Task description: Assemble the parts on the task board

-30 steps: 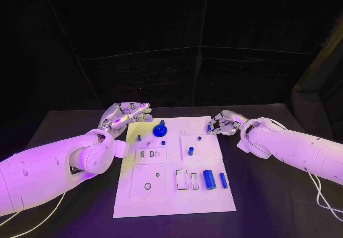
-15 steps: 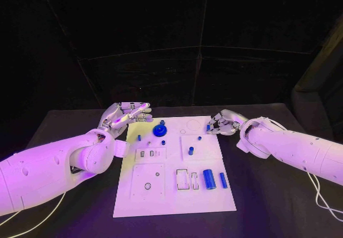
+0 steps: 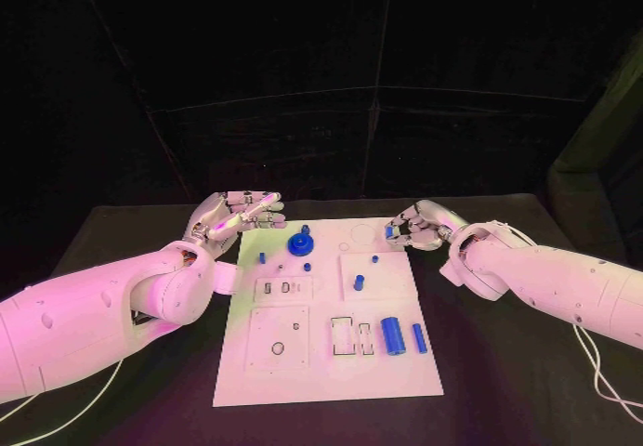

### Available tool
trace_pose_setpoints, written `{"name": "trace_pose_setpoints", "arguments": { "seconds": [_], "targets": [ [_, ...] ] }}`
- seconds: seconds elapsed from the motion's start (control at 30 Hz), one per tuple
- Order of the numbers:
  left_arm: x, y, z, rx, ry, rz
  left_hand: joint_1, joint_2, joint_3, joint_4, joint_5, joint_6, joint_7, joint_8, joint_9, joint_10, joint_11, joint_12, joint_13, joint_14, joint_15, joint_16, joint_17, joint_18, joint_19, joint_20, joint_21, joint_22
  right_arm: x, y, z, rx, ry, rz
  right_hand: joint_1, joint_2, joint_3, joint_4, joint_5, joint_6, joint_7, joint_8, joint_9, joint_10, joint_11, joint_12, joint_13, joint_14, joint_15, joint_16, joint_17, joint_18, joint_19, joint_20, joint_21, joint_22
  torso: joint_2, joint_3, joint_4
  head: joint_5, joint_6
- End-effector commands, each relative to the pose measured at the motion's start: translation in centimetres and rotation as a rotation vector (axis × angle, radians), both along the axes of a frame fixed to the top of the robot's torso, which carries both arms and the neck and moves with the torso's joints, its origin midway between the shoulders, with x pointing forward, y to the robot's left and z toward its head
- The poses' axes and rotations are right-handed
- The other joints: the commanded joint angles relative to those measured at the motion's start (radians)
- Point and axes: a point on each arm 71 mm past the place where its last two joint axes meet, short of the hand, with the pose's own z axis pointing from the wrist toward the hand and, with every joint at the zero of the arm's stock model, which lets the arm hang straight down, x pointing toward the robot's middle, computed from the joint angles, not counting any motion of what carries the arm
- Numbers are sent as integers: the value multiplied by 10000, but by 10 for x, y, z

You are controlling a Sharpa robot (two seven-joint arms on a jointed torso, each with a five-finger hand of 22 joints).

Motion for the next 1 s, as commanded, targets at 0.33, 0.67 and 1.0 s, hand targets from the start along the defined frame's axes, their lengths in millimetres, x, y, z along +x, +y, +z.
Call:
{"name": "trace_pose_setpoints", "arguments": {
  "seconds": [0.33, 0.67, 1.0],
  "targets": [
    [1, 2, 1, -17, -83, -64, -19, 47, -25, -56, -34, -4, 48, -49, -12, -53, 20, -66, -13, 55, 42, -54, 15, 46, -8, -32, -54, -16, -20, 44, 15, 60, -78, -26, -243, -120, 212, -72, -27, 111, -38, -45, 11, 616, -49, 49, 2072, 874, -66, 45, 1691, -185, 794, -64, 28, 2122, -145, -103, 87, 81, -34],
    [2, 2, 1, -60, -59, -33, -18, 48, -25, -58, -35, -4, 47, -50, -12, -53, 20, -67, -13, 55, 43, -55, 16, 46, -8, -32, -55, -17, -33, 123, 18, -856, -635, 1288, -422, -216, 327, -64, -70, 236, -68, -30, 25, 622, -72, 52, 2078, 877, -82, 49, 1707, -188, 802, -76, 32, 2134, -277, -179, 149, 321, -164],
    [2, 2, 0, -392, 305, 74, -22, 48, -30, -60, -36, 0, 39, -51, -10, -47, 16, -68, -11, 55, 43, -58, 17, 46, -6, -31, -56, -19, -44, 168, 3, -1856, -826, 2307, -527, -295, 375, -55, -188, 276, -85, -42, 23, 619, -87, 43, 2073, 877, -94, 49, 1709, -186, 797, -87, 28, 2126, -279, -192, 166, 461, -262]
  ]
}}
